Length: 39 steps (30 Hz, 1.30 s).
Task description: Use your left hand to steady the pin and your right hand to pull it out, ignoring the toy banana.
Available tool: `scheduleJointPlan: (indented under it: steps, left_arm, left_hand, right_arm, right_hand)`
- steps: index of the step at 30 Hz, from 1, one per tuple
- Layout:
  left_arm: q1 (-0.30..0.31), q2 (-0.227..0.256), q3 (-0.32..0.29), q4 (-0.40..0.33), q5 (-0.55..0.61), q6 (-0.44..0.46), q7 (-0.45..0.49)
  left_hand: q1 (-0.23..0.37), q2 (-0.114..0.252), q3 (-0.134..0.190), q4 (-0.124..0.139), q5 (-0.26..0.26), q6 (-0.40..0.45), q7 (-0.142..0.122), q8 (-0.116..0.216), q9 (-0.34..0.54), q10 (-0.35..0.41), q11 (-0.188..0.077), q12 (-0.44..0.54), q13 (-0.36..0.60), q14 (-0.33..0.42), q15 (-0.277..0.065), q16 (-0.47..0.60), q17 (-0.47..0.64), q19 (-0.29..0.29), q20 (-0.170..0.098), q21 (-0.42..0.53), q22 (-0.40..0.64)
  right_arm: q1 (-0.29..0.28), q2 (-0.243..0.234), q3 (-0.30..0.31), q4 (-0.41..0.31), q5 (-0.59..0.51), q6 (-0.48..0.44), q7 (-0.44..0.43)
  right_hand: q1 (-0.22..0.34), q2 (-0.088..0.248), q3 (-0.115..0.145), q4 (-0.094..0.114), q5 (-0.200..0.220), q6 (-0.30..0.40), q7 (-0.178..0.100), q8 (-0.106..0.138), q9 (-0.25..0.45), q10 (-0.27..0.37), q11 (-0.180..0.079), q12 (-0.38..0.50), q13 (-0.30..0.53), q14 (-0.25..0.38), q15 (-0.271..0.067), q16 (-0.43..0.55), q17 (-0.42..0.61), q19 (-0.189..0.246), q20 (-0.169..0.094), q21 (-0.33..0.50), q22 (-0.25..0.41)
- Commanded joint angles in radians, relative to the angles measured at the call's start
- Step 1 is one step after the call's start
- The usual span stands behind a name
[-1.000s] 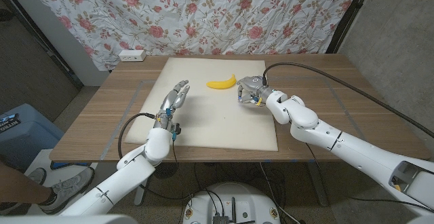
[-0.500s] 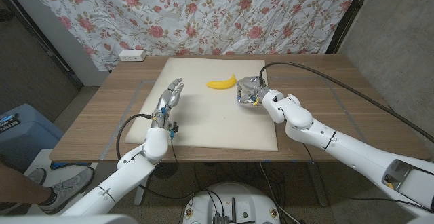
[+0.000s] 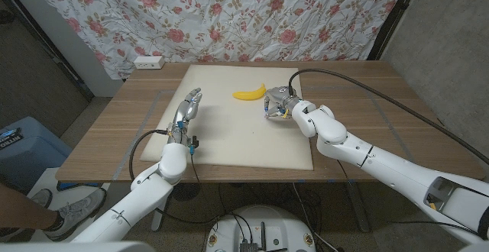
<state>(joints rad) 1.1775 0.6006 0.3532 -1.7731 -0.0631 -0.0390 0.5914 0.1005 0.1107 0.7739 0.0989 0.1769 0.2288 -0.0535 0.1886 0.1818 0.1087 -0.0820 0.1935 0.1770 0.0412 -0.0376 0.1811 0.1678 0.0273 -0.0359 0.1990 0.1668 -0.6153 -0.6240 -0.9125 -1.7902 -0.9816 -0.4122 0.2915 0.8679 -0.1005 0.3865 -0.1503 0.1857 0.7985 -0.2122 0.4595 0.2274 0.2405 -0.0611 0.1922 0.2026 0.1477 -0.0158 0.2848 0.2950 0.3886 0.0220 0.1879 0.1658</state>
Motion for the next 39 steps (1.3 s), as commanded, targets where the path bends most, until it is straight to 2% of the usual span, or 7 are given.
scheduleJointPlan:
  steps: [1, 8, 16, 21, 33, 36, 39]
  left_arm:
    - [-0.003, 0.002, -0.004, 0.016, -0.011, -0.018, -0.002]
    - [0.003, 0.005, -0.013, 0.016, -0.021, -0.022, -0.004]
    - [-0.005, 0.001, -0.023, 0.044, -0.057, -0.058, -0.026]
    - [-0.016, -0.007, -0.024, 0.071, -0.072, -0.089, -0.038]
    - [-0.033, -0.020, -0.028, 0.117, -0.108, -0.146, -0.063]
    - [-0.038, -0.026, -0.028, 0.128, -0.116, -0.155, -0.066]
    - [-0.042, -0.025, -0.027, 0.131, -0.122, -0.153, -0.073]
  left_hand:
    - [0.009, 0.079, -0.003, -0.001, 0.004, 0.002, 0.008, -0.001, 0.001, 0.006, -0.002, 0.002, 0.001, 0.000, -0.024, -0.002, 0.001, 0.010, -0.039, -0.004, 0.003]
    - [0.010, 0.079, -0.003, -0.003, 0.004, 0.003, 0.007, -0.001, 0.001, 0.005, -0.002, 0.001, 0.001, -0.001, -0.023, -0.003, 0.000, 0.010, -0.039, -0.005, 0.003]
    - [0.011, 0.079, -0.005, -0.005, 0.004, -0.005, 0.008, -0.004, 0.001, -0.006, 0.000, -0.003, 0.001, -0.005, -0.021, -0.004, 0.001, 0.008, -0.037, -0.006, 0.003]
    - [0.010, 0.079, -0.007, -0.005, 0.004, -0.011, 0.008, -0.006, 0.000, -0.013, 0.001, -0.006, 0.001, -0.010, -0.020, -0.005, 0.001, 0.008, -0.037, -0.007, 0.003]
    - [0.010, 0.078, -0.010, -0.005, 0.003, -0.021, 0.009, -0.009, 0.000, -0.023, 0.002, -0.009, 0.000, -0.014, -0.020, -0.005, 0.001, 0.008, -0.037, -0.007, 0.003]
    - [0.010, 0.078, -0.011, -0.005, 0.003, -0.022, 0.010, -0.009, 0.000, -0.024, 0.002, -0.008, 0.000, -0.015, -0.020, -0.005, 0.001, 0.008, -0.037, -0.007, 0.003]
    - [0.010, 0.078, -0.011, -0.006, 0.003, -0.023, 0.010, -0.009, 0.000, -0.026, 0.003, -0.009, 0.000, -0.016, -0.020, -0.005, 0.001, 0.009, -0.037, -0.007, 0.003]
  right_arm:
    - [0.008, 0.011, -0.007, -0.009, 0.017, -0.019, 0.040]
    - [0.018, 0.010, -0.005, -0.003, 0.046, -0.005, 0.045]
    - [0.023, 0.003, 0.002, -0.003, 0.082, -0.003, 0.056]
    - [0.020, -0.005, 0.008, -0.007, 0.111, -0.007, 0.066]
    - [0.010, -0.017, 0.012, -0.012, 0.155, -0.002, 0.044]
    - [0.011, -0.025, 0.011, -0.002, 0.162, 0.021, 0.021]
    - [0.003, -0.034, 0.026, 0.009, 0.194, 0.052, -0.016]
  right_hand:
    - [-0.026, -0.011, -0.010, 0.007, 0.011, -0.049, 0.014, -0.021, -0.003, -0.026, 0.008, -0.005, 0.004, -0.018, 0.022, -0.009, 0.004, -0.016, 0.014, -0.003, 0.006]
    - [-0.079, -0.021, -0.029, 0.023, 0.017, -0.115, 0.032, -0.057, -0.014, -0.058, 0.014, -0.004, 0.006, -0.039, 0.037, -0.020, 0.007, -0.036, 0.029, -0.003, 0.006]
    - [-0.146, -0.025, -0.053, 0.042, 0.023, -0.200, 0.047, -0.100, -0.019, -0.108, 0.049, -0.008, 0.007, -0.071, 0.060, -0.036, 0.009, -0.062, 0.043, -0.005, 0.006]
    - [-0.193, -0.024, -0.068, 0.054, 0.028, -0.283, 0.068, -0.141, -0.020, -0.150, 0.075, -0.009, 0.008, -0.092, 0.081, -0.046, 0.010, -0.084, 0.054, -0.005, 0.006]
    - [-0.254, -0.021, -0.088, 0.064, 0.032, -0.433, 0.095, -0.218, -0.023, -0.197, 0.090, -0.004, 0.008, -0.120, 0.099, -0.056, 0.014, -0.108, 0.066, -0.003, 0.006]
    - [-0.263, -0.022, -0.092, 0.066, 0.032, -0.442, 0.098, -0.224, -0.023, -0.199, 0.094, -0.003, 0.009, -0.122, 0.100, -0.057, 0.015, -0.111, 0.068, -0.003, 0.006]
    - [-0.322, -0.028, -0.116, 0.088, 0.037, -0.467, 0.090, -0.239, -0.023, -0.194, 0.093, 0.004, 0.009, -0.123, 0.101, -0.056, 0.016, -0.119, 0.072, -0.003, 0.006]
